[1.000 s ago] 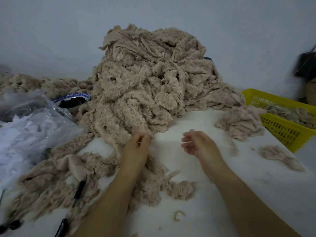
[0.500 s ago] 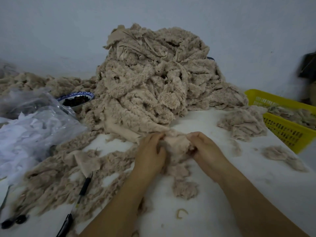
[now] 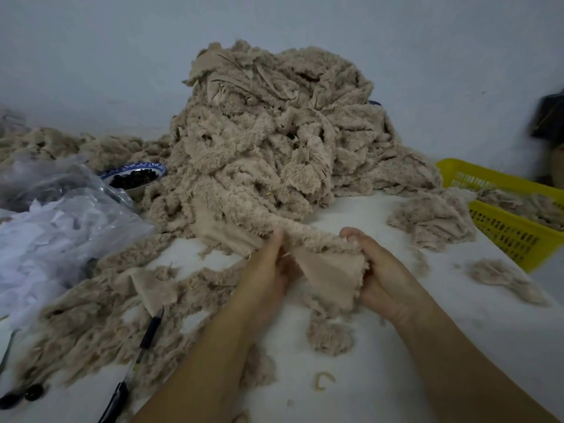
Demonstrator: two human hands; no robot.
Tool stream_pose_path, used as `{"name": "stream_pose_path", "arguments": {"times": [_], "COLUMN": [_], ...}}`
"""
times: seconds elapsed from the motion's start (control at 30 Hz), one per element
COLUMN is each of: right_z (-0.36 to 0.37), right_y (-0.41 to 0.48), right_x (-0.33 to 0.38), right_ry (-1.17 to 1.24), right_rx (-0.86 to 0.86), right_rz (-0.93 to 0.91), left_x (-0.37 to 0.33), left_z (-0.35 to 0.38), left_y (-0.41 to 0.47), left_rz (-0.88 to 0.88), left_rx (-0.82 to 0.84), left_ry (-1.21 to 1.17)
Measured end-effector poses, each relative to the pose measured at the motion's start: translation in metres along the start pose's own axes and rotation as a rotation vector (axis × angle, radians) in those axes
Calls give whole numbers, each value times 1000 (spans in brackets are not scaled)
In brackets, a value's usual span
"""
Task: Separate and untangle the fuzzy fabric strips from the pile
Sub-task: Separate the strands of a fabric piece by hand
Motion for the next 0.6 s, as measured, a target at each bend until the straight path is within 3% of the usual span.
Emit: {"name": "stream_pose_path", "arguments": {"times": [0.1, 0.2, 0.23, 0.3, 0.37, 0.4, 0.47, 0.6], "right_z": [16, 0, -7, -15, -8, -1, 10, 4], "right_y": [-7, 2, 4, 5, 4, 3, 3, 4], "right_x": [-10, -6, -3, 0, -7, -13, -19, -8], "right_ry": [-29, -155, -270, -492, -646, -716, -852, -817], "right_rx": [196, 1, -90, -174, -68, 23, 105, -84], "right_rz": [96, 34, -14, -117, -147, -123, -101, -176], "left_x": [-2, -8, -11, -13, 0, 10, 21, 15], "left_z": [-11, -27, -27, -15, 13, 27, 40, 35], "left_y": [2, 3, 2, -6, -13, -15, -17, -16], "left_rz": [-71, -46, -1, 121, 265, 307, 348, 345], "left_rx": [6, -106, -135, -208, -123, -44, 21, 0], "left_ry": [-333, -423, -303, 297, 847, 994, 1142, 1050]}}
Point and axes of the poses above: each hand's wrist, its own y-axis towards the middle knuckle, its own z-axis out of the palm, x = y × z, the point moved 6 cm from there along y, towards the middle knuckle, and after that the axes turned 9 degrees about -z, right-handed, at the moved point
